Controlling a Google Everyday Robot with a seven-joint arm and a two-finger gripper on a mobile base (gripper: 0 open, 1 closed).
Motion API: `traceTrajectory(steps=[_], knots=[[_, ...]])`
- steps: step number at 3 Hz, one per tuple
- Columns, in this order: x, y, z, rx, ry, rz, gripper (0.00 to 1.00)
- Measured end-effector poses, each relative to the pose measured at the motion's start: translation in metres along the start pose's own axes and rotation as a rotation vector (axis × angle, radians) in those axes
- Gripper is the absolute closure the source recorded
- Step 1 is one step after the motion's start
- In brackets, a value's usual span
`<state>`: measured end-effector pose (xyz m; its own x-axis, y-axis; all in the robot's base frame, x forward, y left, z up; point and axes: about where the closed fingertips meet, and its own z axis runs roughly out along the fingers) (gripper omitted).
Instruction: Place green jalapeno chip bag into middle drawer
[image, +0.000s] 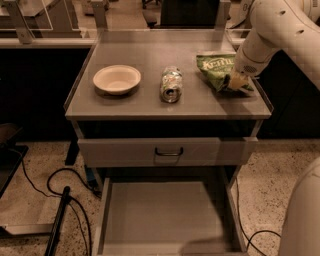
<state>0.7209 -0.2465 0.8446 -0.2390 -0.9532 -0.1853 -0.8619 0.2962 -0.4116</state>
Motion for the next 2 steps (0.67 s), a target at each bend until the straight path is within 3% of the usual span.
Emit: traceTrajectory(steps=[2], knots=[[-0.009, -0.006, -0.053, 0.065, -0.090, 0.004, 1.00]])
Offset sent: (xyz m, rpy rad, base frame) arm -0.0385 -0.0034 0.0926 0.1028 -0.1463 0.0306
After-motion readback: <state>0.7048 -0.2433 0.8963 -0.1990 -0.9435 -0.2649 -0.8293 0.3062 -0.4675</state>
